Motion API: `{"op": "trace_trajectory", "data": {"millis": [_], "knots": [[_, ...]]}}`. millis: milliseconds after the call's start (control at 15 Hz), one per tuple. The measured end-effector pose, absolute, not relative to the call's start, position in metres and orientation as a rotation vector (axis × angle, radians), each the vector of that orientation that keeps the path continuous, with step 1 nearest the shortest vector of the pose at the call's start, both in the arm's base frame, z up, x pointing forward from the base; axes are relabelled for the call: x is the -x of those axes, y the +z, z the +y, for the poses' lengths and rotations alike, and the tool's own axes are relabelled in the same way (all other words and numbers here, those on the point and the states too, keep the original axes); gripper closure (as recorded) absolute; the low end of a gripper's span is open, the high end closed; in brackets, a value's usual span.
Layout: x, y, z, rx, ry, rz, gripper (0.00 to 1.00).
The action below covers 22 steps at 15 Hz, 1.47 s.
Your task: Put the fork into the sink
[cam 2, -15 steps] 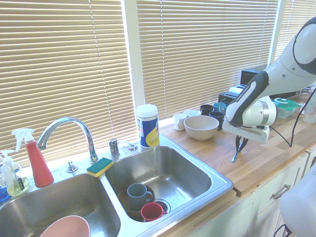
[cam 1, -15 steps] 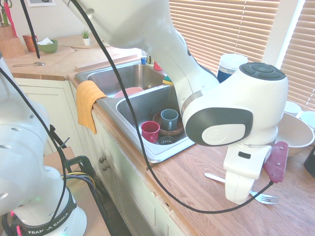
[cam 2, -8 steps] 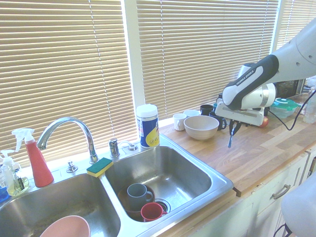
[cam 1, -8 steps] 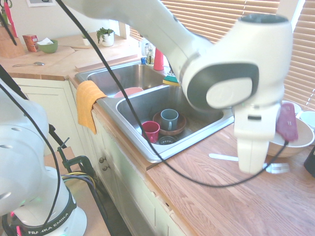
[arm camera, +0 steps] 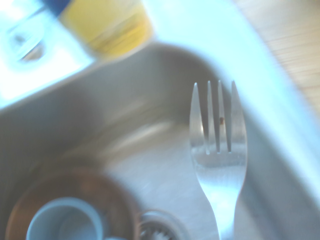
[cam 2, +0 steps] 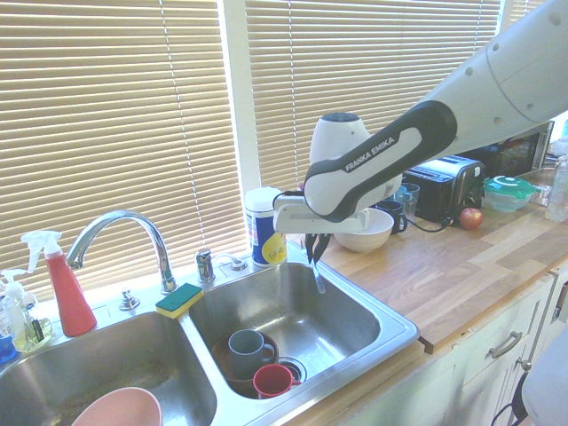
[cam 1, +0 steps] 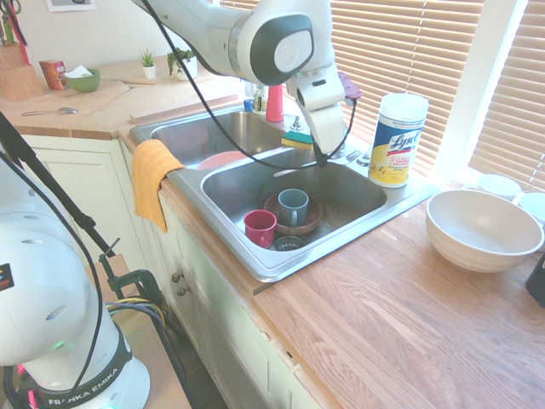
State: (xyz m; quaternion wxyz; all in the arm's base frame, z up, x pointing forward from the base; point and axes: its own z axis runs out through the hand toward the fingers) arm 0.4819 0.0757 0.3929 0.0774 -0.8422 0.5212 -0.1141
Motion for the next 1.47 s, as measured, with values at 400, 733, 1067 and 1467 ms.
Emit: {"op": "trace_trajectory", "data": {"millis": [400, 733, 1067, 1467], "knots": [[-0.501, 0.304, 0.078, 2.807, -0.210, 1.086, 1.00], [-0.510, 0.240, 0.058, 2.852, -0.142, 0.994, 1.00], [-0.521, 0.216, 0.072, 2.861, -0.122, 0.972, 1.00], [-0.521, 0.175, 0.083, 2.879, -0.093, 0.972, 1.00]]}}
